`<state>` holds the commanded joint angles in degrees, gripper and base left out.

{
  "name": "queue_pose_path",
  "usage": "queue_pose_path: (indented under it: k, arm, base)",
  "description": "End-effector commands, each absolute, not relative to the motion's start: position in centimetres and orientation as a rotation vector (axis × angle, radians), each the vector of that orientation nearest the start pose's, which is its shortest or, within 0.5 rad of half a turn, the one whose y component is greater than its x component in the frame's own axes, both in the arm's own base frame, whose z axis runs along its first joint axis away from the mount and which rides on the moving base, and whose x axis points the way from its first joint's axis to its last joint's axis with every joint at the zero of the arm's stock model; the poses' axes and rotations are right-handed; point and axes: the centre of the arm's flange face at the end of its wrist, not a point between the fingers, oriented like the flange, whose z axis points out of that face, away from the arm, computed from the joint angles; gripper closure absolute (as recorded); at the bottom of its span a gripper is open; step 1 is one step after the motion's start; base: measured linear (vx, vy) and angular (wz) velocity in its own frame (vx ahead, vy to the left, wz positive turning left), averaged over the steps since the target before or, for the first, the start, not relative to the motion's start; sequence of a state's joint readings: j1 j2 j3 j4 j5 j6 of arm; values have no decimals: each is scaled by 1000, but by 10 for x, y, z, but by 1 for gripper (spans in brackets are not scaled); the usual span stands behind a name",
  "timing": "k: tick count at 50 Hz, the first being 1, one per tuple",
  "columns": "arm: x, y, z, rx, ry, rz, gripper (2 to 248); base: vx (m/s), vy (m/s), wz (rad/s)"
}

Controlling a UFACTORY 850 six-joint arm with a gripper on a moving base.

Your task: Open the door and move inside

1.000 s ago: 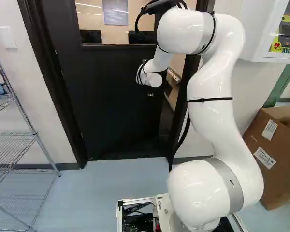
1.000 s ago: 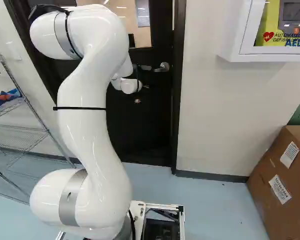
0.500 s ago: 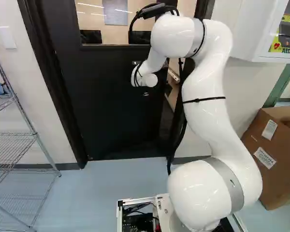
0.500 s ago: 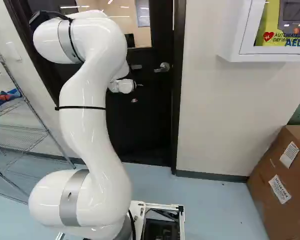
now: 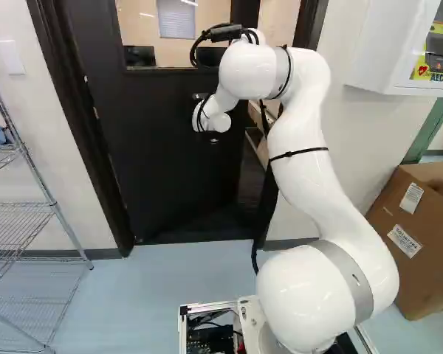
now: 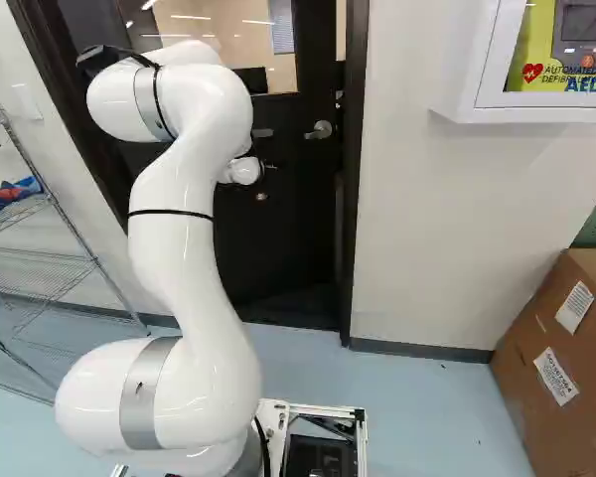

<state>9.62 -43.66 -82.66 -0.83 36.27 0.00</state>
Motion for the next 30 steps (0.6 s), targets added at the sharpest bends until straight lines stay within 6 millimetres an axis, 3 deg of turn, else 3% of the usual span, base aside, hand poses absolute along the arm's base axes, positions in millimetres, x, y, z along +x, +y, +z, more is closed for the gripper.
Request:
queue_pose_path:
  k: [16, 30]
  arm:
    - [747, 141, 382, -2371, -242, -1868, 3]
    - [735, 140, 385, -2381, -246, -1853, 3]
  base:
    - [0, 0, 0]
    - [0, 0, 0]
